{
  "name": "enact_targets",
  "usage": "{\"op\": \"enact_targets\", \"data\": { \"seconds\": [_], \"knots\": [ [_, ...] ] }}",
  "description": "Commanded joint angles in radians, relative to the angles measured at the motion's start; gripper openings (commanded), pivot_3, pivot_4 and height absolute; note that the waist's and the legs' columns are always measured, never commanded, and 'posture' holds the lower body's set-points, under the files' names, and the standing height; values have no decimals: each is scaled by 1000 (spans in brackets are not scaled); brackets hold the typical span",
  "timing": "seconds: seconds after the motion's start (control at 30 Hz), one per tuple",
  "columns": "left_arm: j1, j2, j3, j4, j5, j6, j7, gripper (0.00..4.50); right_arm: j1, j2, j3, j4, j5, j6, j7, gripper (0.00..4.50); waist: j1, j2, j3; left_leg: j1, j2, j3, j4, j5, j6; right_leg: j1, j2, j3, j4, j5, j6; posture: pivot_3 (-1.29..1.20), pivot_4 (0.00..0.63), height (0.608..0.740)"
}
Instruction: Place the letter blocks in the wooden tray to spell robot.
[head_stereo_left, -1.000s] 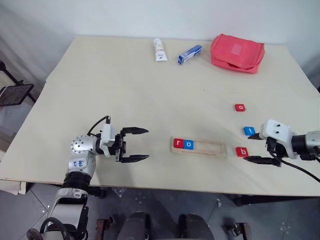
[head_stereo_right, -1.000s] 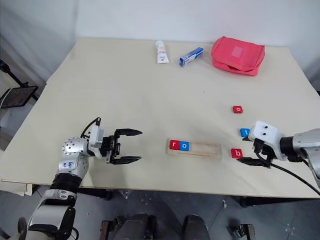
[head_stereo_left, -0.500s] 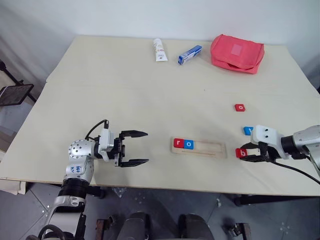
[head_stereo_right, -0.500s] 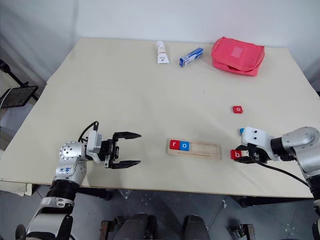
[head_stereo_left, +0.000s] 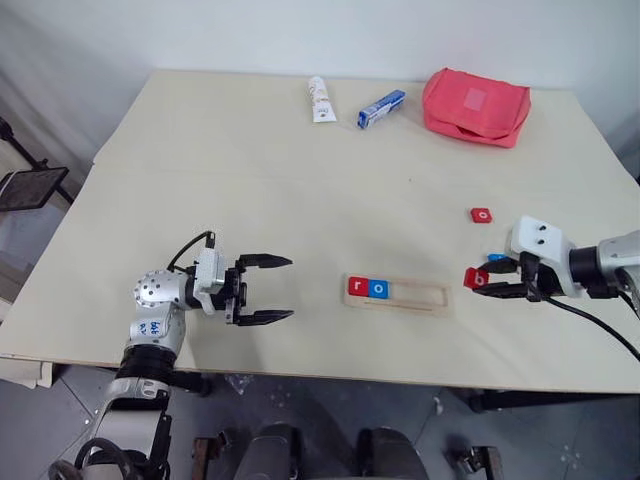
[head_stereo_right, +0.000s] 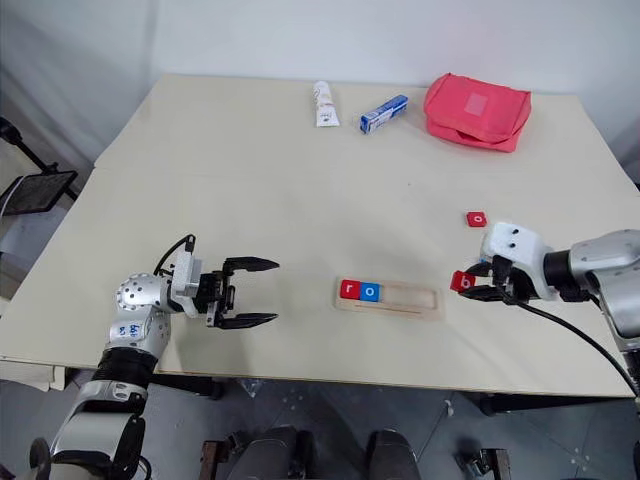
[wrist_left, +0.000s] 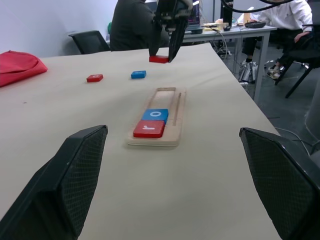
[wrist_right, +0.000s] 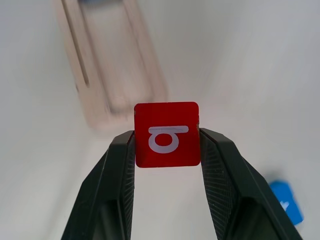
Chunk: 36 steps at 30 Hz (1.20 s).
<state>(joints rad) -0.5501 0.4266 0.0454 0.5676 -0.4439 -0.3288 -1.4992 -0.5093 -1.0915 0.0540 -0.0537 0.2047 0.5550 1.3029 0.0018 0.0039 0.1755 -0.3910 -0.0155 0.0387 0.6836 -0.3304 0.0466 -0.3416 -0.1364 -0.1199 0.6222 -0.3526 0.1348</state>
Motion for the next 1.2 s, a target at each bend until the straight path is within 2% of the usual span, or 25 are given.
{"op": "enact_targets", "data": {
  "seconds": [0.03, 0.17, 0.47, 1.2],
  "knots": [
    [-31, -14, 11, 18, -7, -25, -18, 4500, -78, 14, 57, -116, 23, 125, 2, 1462, -1, 0, 0, 0, 0, 0, 0, 0, 0, 0, 0, 0, 0, 0, 0, 0, 150, 740],
    [-46, -23, 8, 30, -5, -30, -22, 4500, -141, 88, 167, -129, -25, 159, -36, 1462, -3, 0, 0, 0, 0, -1, 0, 0, 0, 0, 0, 0, 1, 0, 0, 0, 150, 740],
    [-2, 2, 7, -2, -20, -17, -54, 4500, -232, 187, 294, -81, -82, 170, -62, 1462, -4, -1, 0, -1, -2, -1, 0, 0, 0, -2, -1, -1, 3, 0, 0, 0, 150, 740],
    [0, 17, 7, -19, -24, -12, -48, 4500, -238, 223, 343, -14, -136, 112, -24, 1462, -4, -1, 0, -1, -2, -2, 0, 0, 0, -2, -2, -4, 4, 0, 0, 0, 150, 740]
  ]
}}
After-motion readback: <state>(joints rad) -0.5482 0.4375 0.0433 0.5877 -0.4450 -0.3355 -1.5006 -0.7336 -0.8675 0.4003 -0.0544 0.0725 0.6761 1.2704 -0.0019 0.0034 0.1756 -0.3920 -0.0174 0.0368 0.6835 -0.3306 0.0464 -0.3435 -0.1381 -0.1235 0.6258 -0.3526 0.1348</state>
